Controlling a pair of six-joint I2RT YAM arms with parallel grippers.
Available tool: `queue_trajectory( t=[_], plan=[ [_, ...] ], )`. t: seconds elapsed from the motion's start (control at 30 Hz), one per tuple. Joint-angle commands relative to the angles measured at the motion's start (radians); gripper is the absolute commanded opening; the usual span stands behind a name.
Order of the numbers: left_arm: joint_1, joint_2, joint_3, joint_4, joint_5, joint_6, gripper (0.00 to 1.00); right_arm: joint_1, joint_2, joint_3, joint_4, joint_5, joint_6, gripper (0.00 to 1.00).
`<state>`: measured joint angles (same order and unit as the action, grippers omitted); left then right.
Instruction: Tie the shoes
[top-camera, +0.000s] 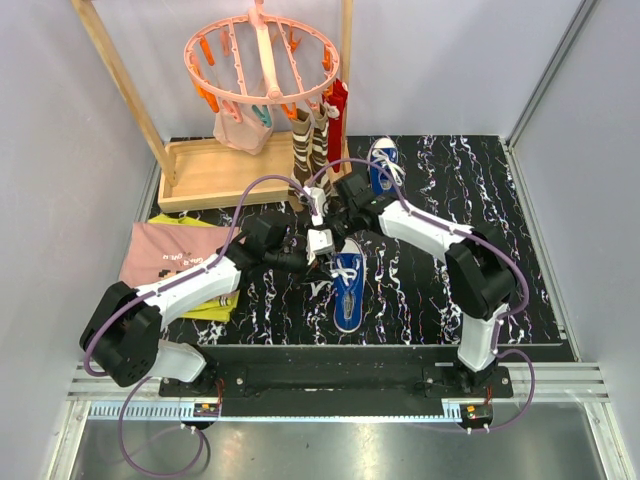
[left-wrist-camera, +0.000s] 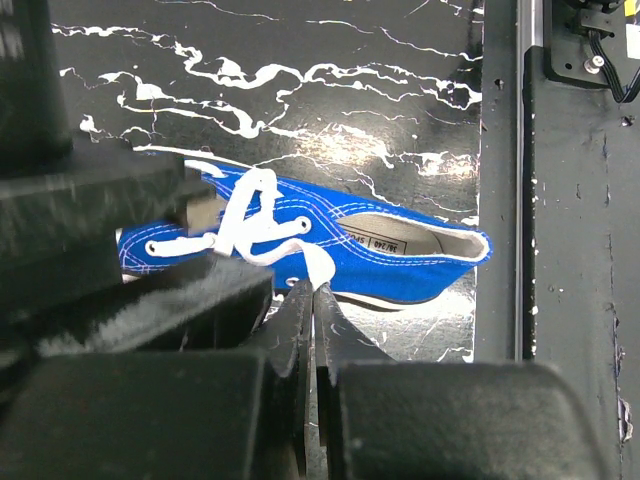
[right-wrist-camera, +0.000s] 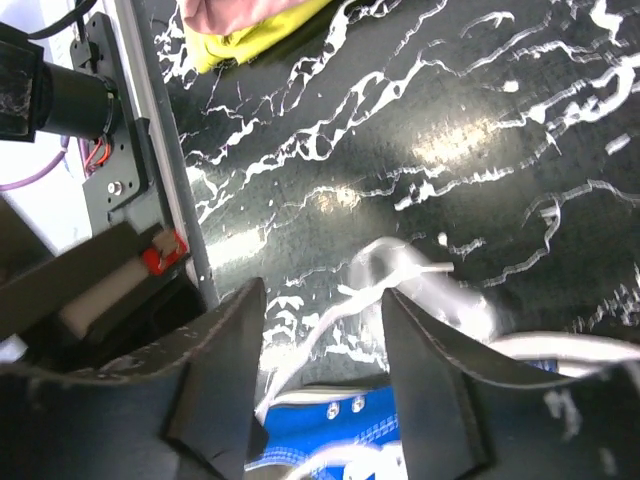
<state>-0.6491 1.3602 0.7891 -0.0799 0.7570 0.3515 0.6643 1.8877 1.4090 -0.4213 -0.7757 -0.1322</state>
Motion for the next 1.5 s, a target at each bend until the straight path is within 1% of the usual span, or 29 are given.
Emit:
queue_trajectory(
  t=[0.0,0.07,0.2,0.33,0.6,0.8,1.0,1.13,1.27,1.3,1.37,1.47],
  plan=[
    [0.006,-0.023,-0.005,0.051,0.005,-0.015,0.00,-0.063,-0.125,0.005,-0.059,0.001,-0.024,0.61],
    [0.017,-0.019,-0.007,0.063,0.007,-0.026,0.00,-0.116,-0.165,0.001,-0.112,-0.010,-0.043,0.63],
    [0.042,0.000,-0.002,0.077,0.011,-0.057,0.00,-0.178,-0.234,-0.067,-0.161,-0.062,-0.061,0.61],
    [0.049,0.017,0.010,0.104,0.018,-0.062,0.00,-0.178,-0.280,-0.120,-0.174,-0.115,-0.055,0.61],
    [0.049,0.043,0.038,0.101,0.016,-0.063,0.00,-0.161,-0.225,-0.128,-0.172,-0.148,-0.021,0.66],
    [0.048,0.053,0.052,0.103,0.021,-0.063,0.00,-0.138,-0.208,-0.151,-0.171,-0.114,-0.026,0.65],
    [0.049,0.062,0.062,0.103,0.024,-0.066,0.00,-0.129,-0.180,-0.151,-0.157,-0.131,-0.004,0.61],
    [0.049,0.062,0.065,0.111,0.028,-0.072,0.00,-0.123,-0.159,-0.142,-0.146,-0.140,0.011,0.61],
    [0.049,0.065,0.068,0.109,0.028,-0.072,0.00,-0.121,-0.153,-0.142,-0.126,-0.142,0.028,0.51],
    [0.048,0.065,0.068,0.108,0.028,-0.072,0.00,-0.121,-0.153,-0.143,-0.122,-0.142,0.032,0.46],
    [0.048,0.065,0.070,0.109,0.030,-0.072,0.00,-0.121,-0.153,-0.143,-0.114,-0.139,0.045,0.41],
    [0.049,0.065,0.068,0.105,0.033,-0.071,0.00,-0.121,-0.154,-0.146,-0.111,-0.131,0.046,0.28]
  ],
)
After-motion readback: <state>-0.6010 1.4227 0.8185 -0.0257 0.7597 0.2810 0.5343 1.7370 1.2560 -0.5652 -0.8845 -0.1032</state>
